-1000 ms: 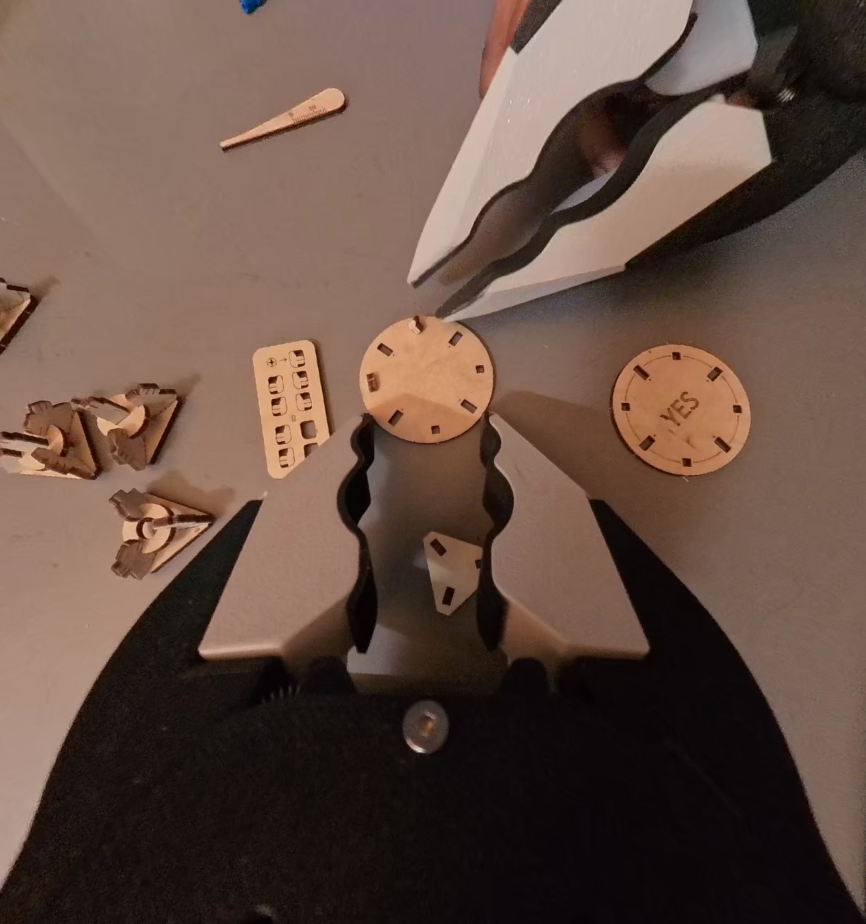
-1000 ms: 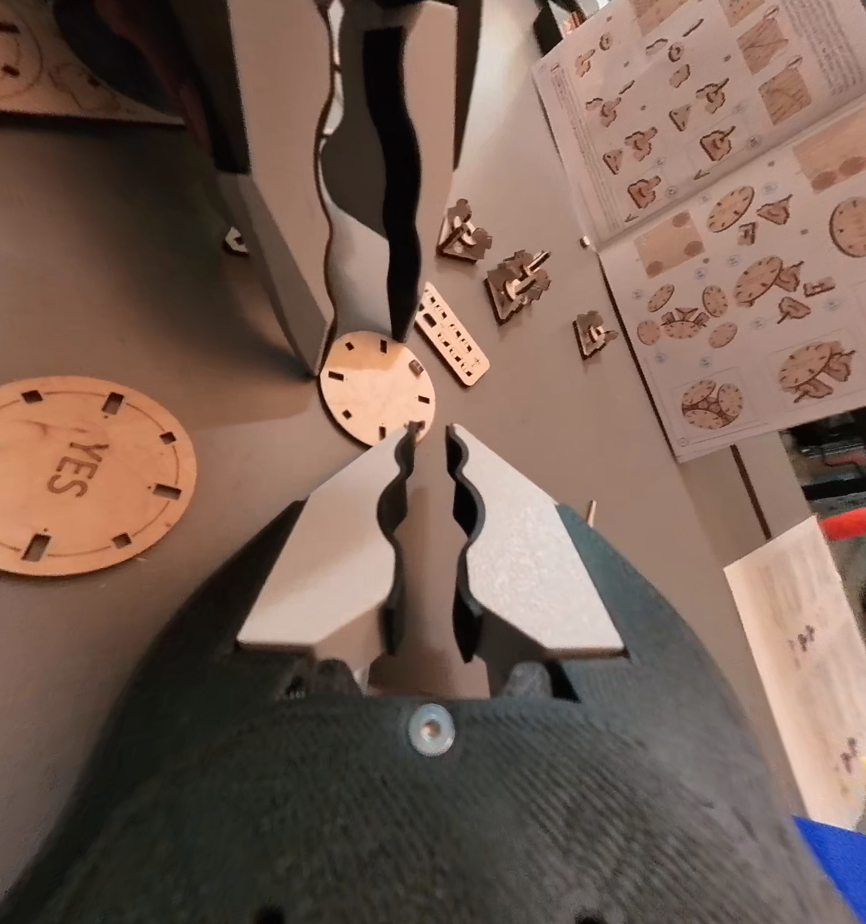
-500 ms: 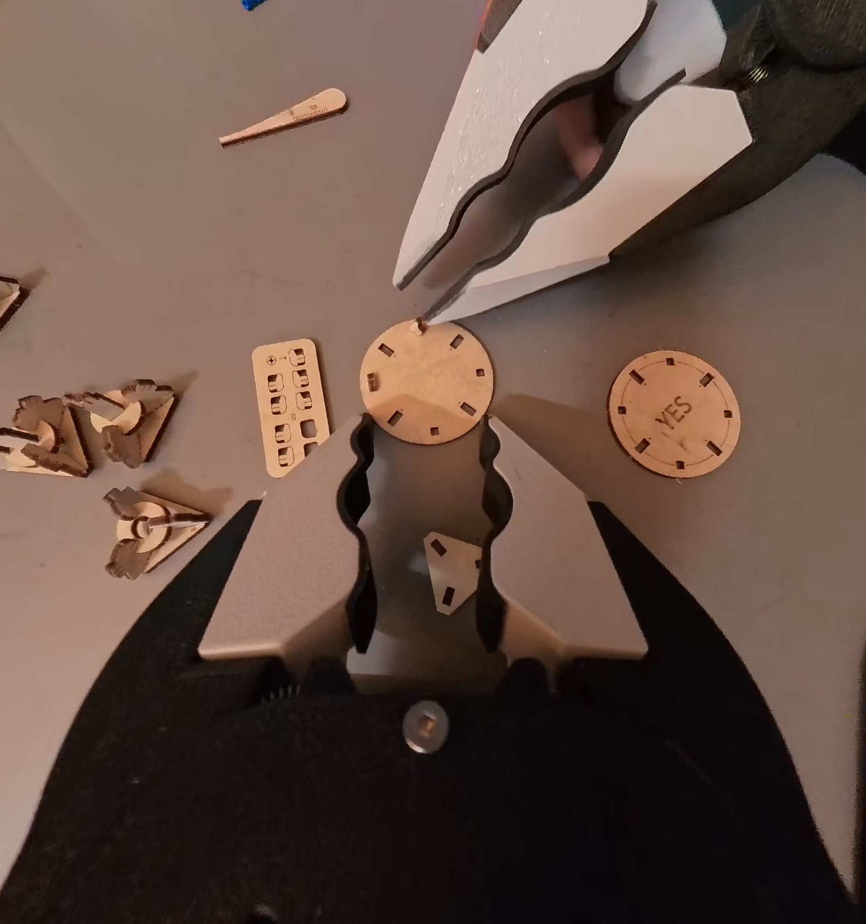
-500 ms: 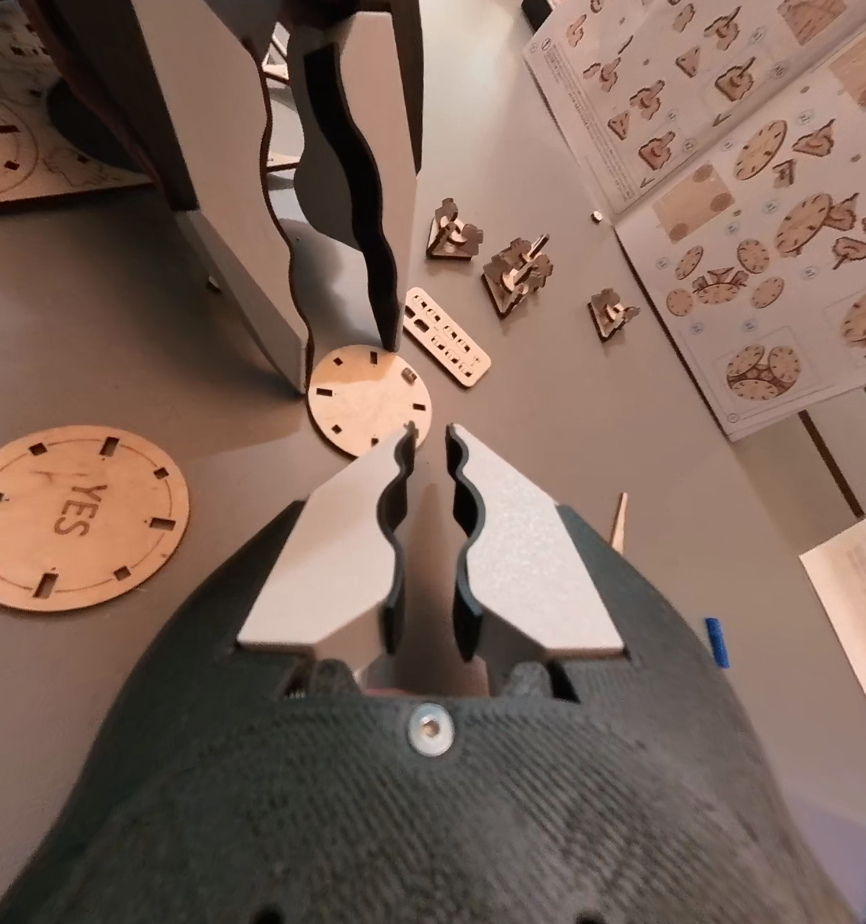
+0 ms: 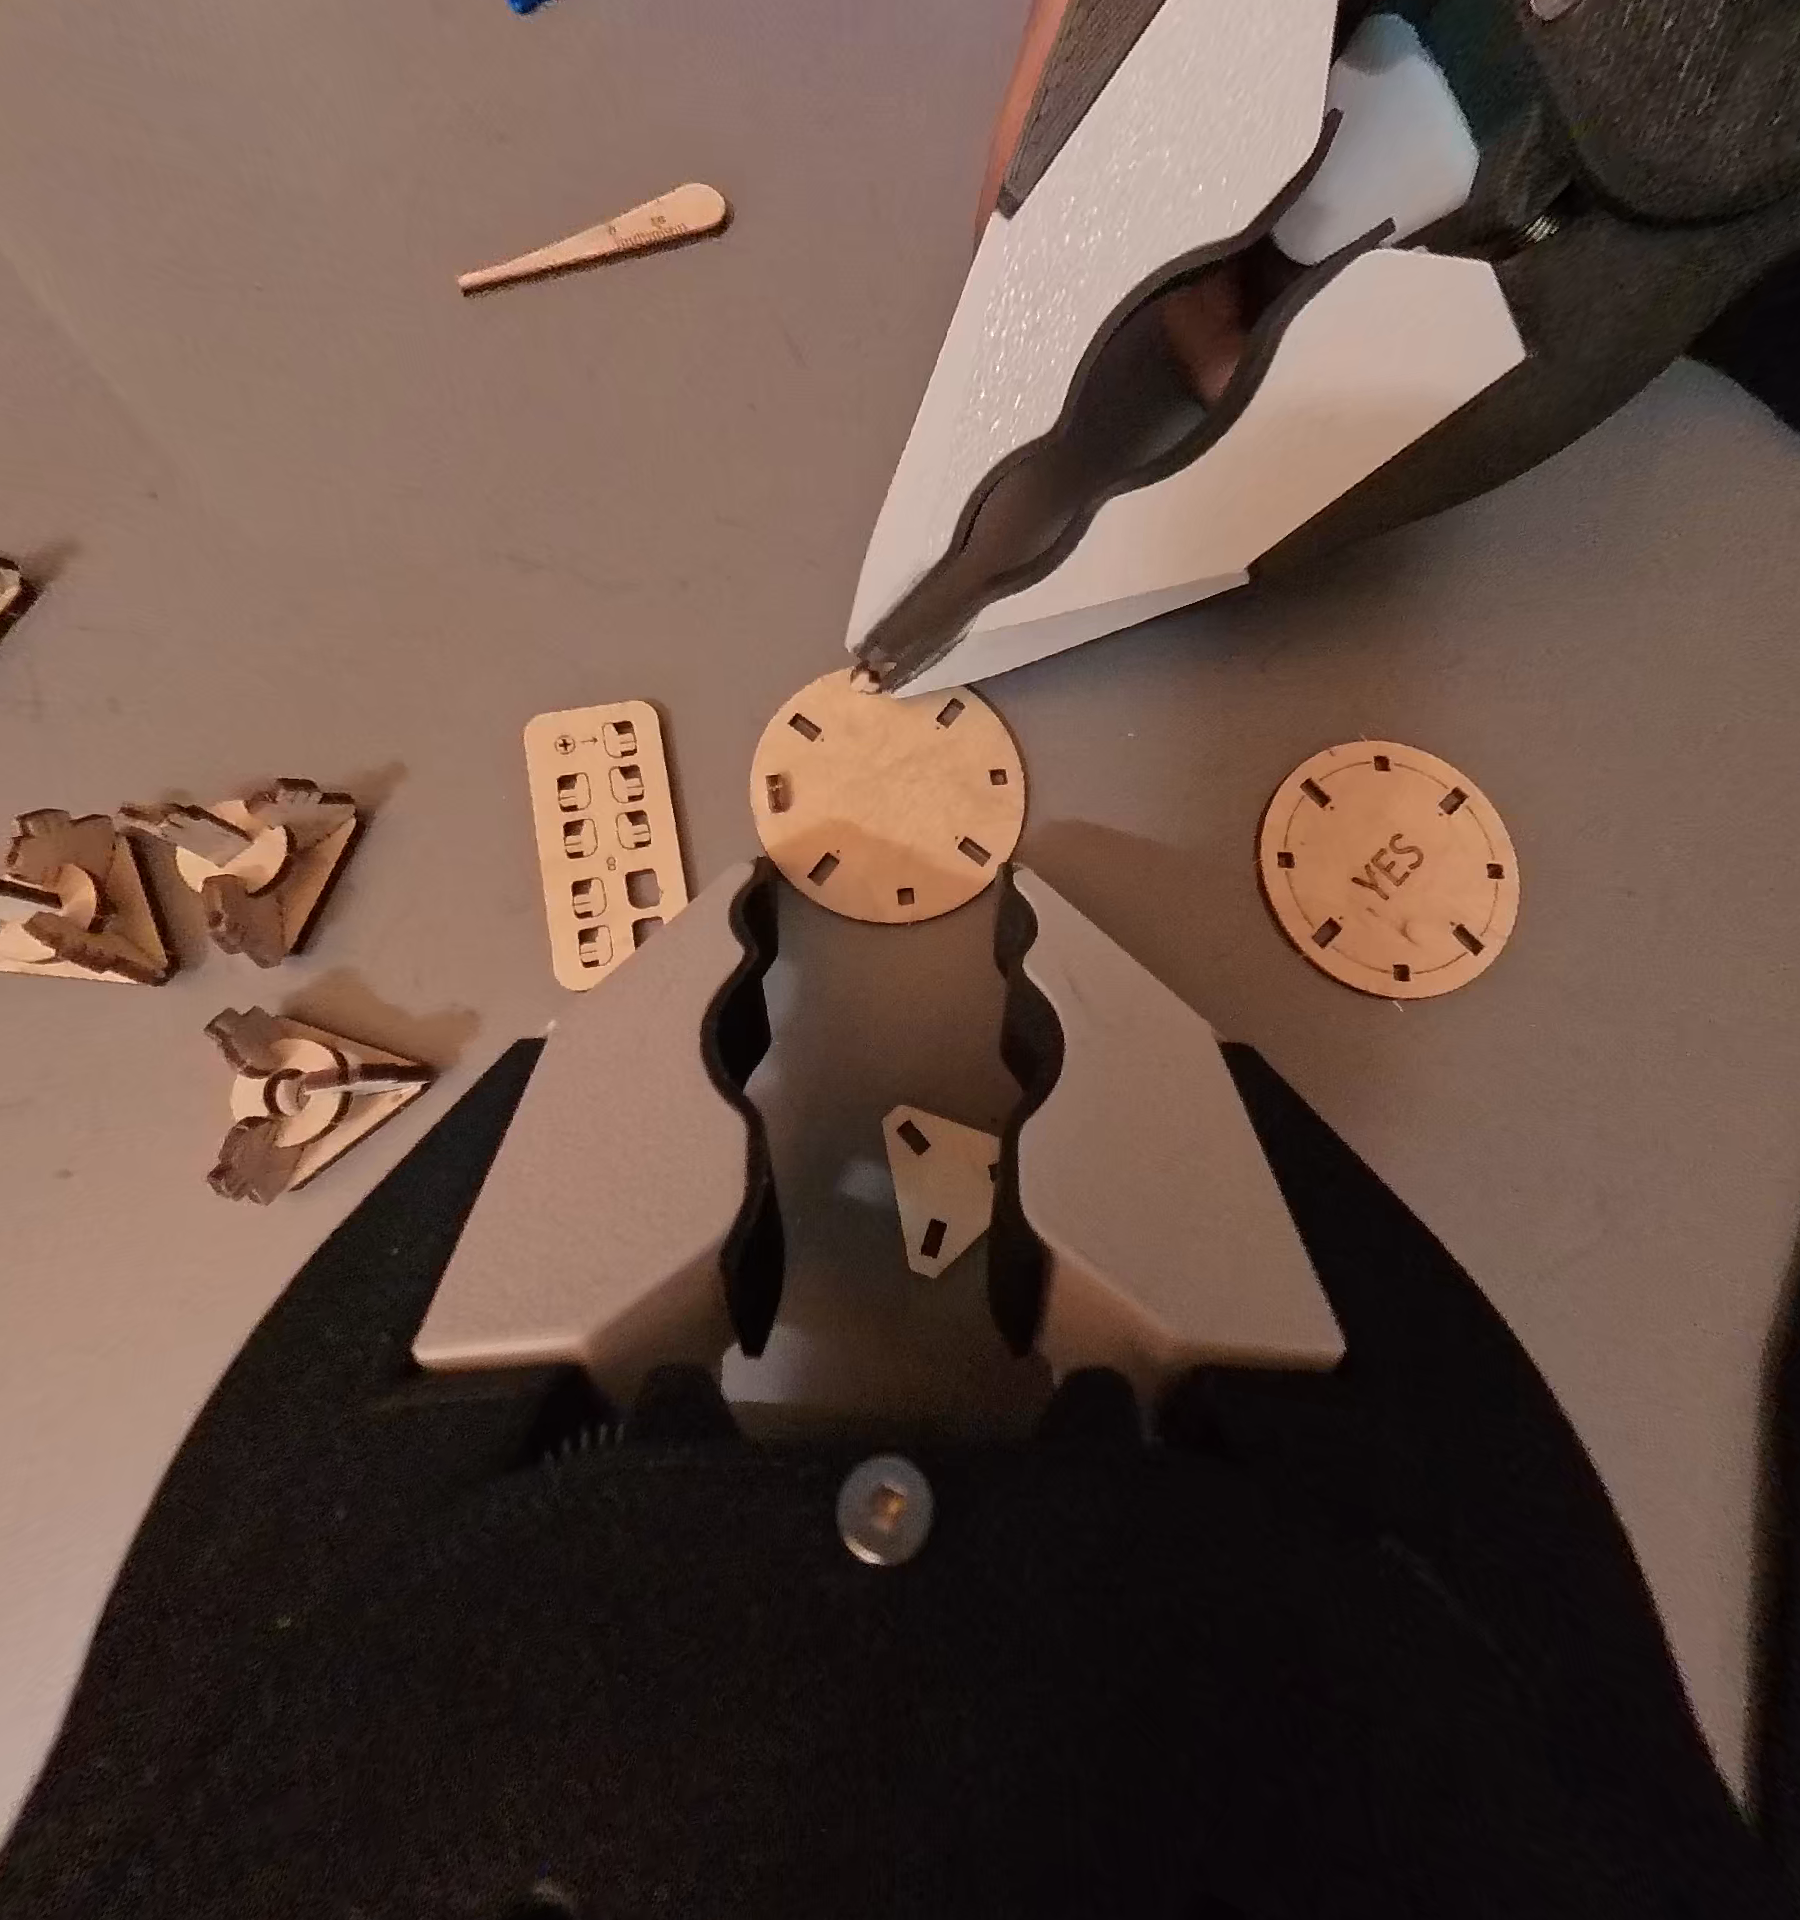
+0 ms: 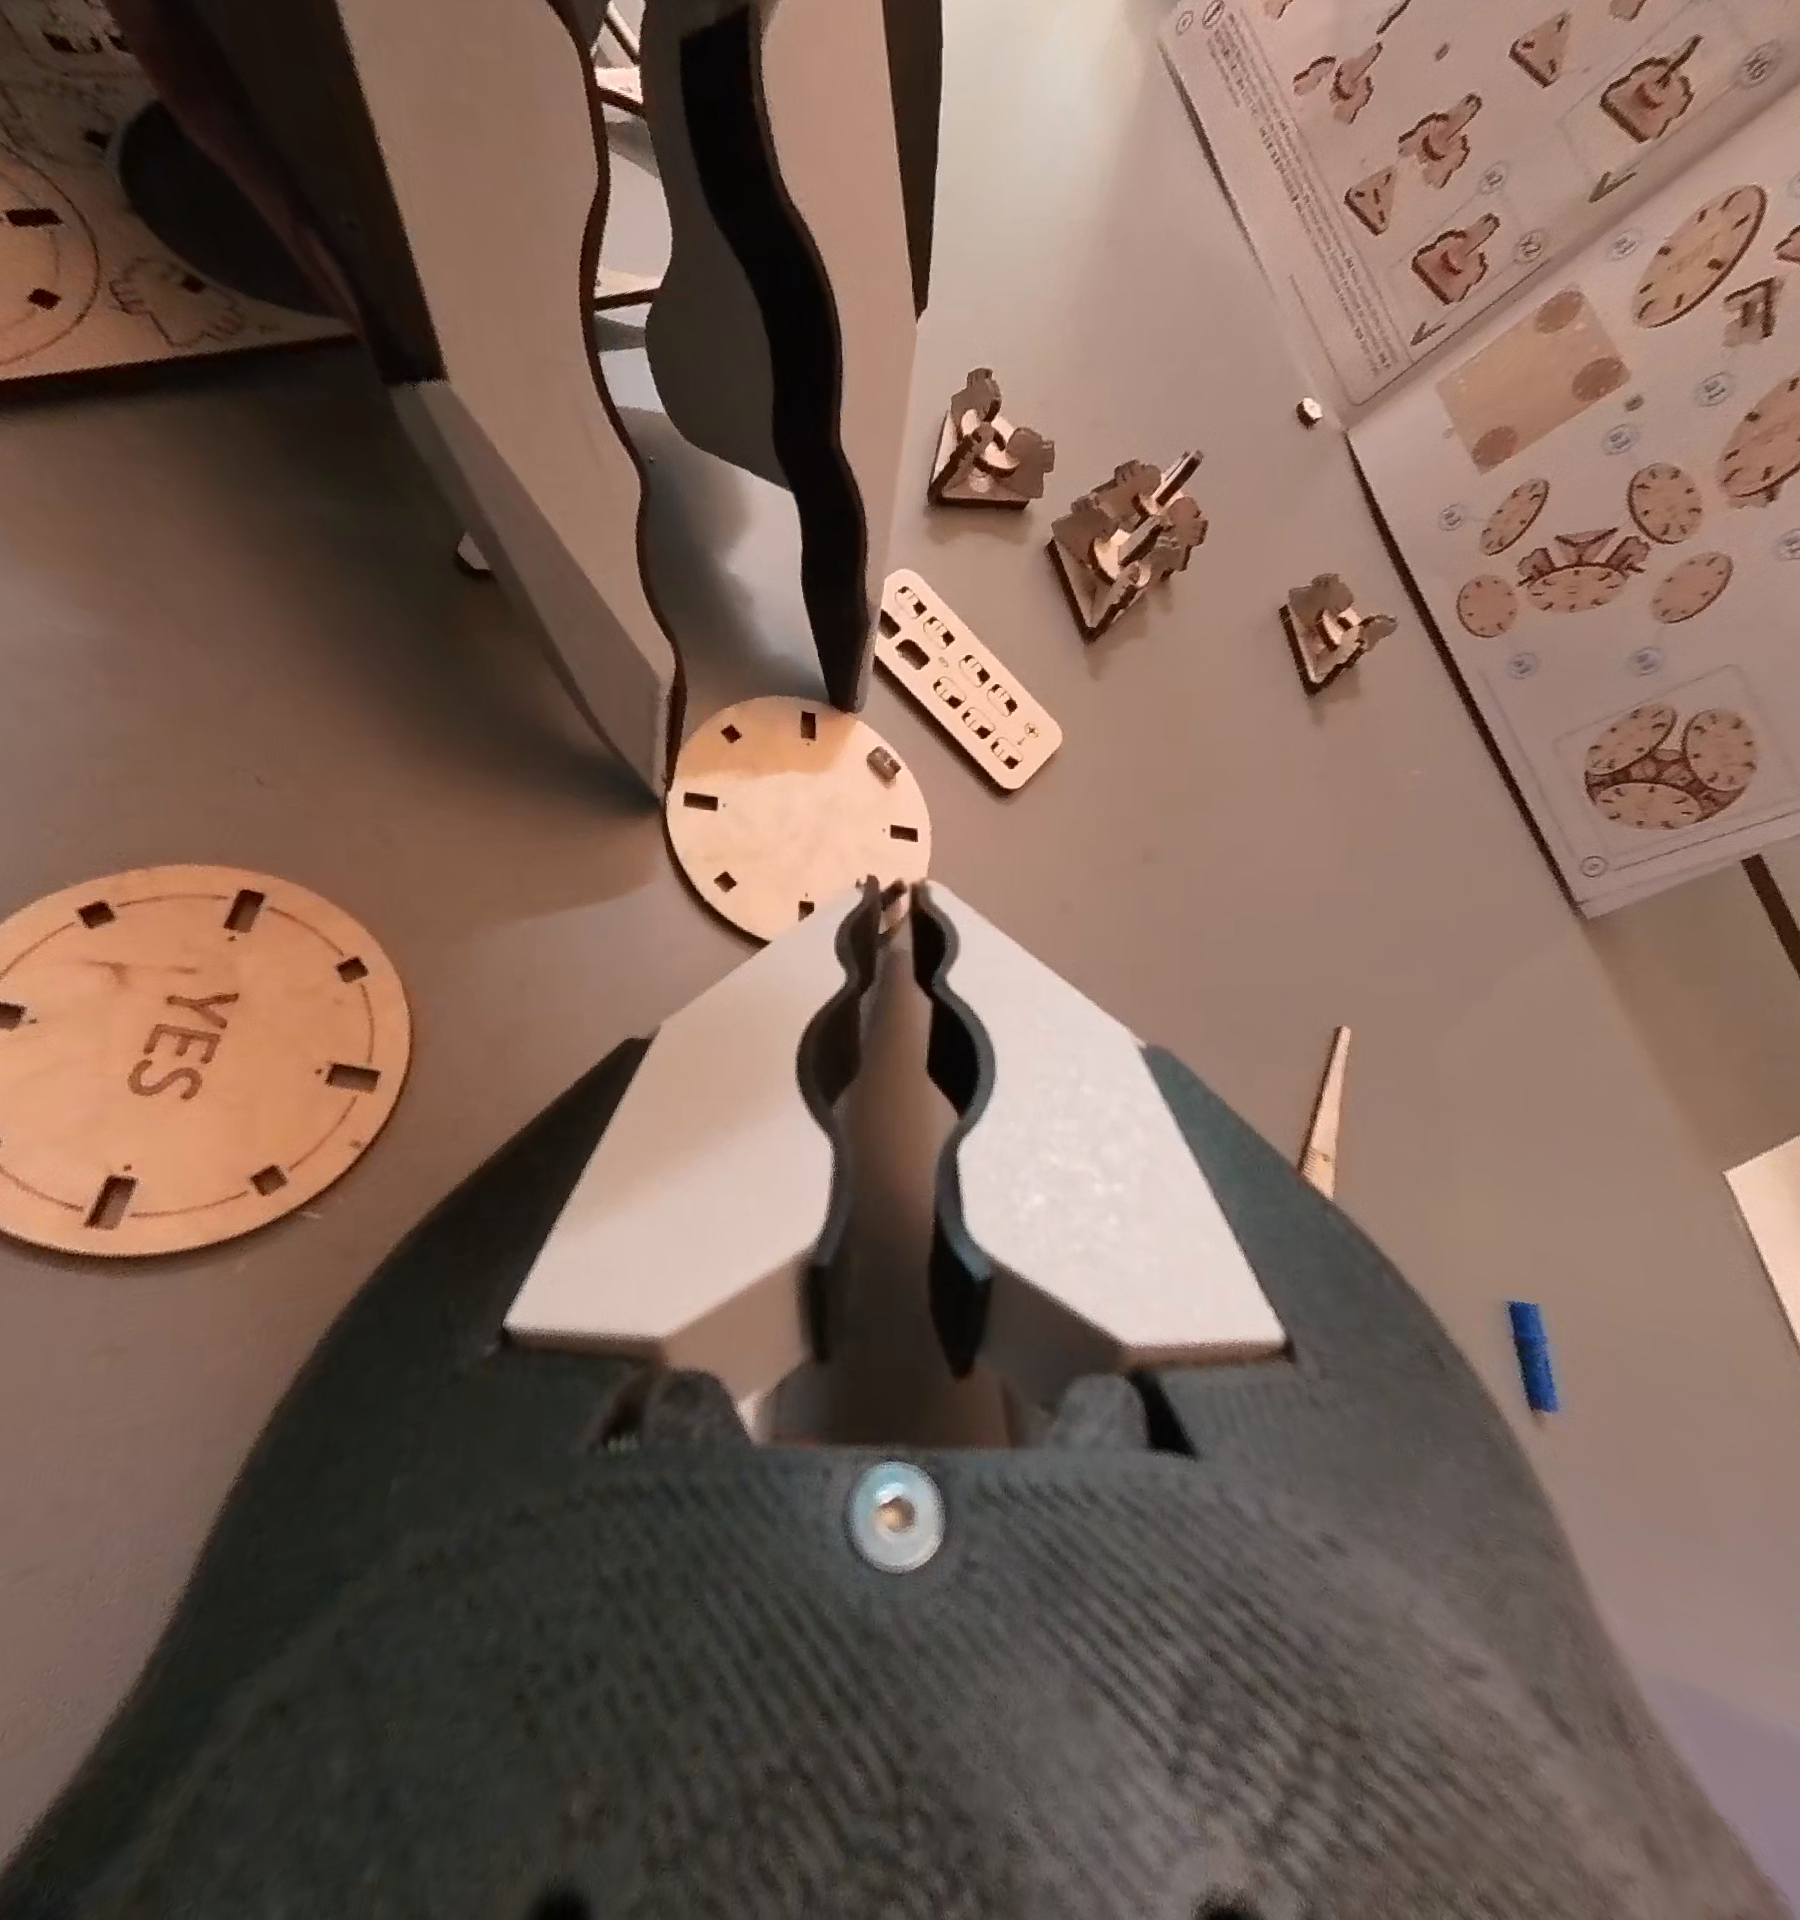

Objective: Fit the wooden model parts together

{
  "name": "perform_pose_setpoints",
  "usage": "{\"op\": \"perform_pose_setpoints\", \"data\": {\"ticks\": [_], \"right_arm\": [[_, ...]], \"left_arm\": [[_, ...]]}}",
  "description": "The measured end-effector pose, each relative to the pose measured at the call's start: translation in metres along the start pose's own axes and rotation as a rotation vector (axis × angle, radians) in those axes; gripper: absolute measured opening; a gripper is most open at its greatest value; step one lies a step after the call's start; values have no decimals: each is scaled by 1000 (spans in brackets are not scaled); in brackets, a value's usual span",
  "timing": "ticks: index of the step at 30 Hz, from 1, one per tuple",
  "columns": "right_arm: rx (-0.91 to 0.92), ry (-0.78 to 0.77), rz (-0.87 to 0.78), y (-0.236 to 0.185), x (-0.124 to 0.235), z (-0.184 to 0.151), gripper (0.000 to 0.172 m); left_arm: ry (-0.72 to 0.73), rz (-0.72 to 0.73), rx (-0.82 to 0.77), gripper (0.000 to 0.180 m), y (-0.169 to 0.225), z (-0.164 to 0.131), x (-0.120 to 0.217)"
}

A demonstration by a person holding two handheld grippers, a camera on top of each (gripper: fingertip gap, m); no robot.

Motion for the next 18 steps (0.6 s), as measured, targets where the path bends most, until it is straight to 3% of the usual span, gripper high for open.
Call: {"op": "perform_pose_setpoints", "data": {"ticks": [18], "right_arm": [[-13, 2, 7, 0, -1, 1, 5]], "left_arm": [[1, -12, 13, 41, 0, 0, 0]]}}
Point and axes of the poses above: each gripper's, where its closed fingertips meet, x back along the fingers, z out of its top, y = z × x across the jaws, the point moved 1 cm from there along x, back along the fingers, and after that the axes turned 12 degrees about z, right-handed, at the moved point
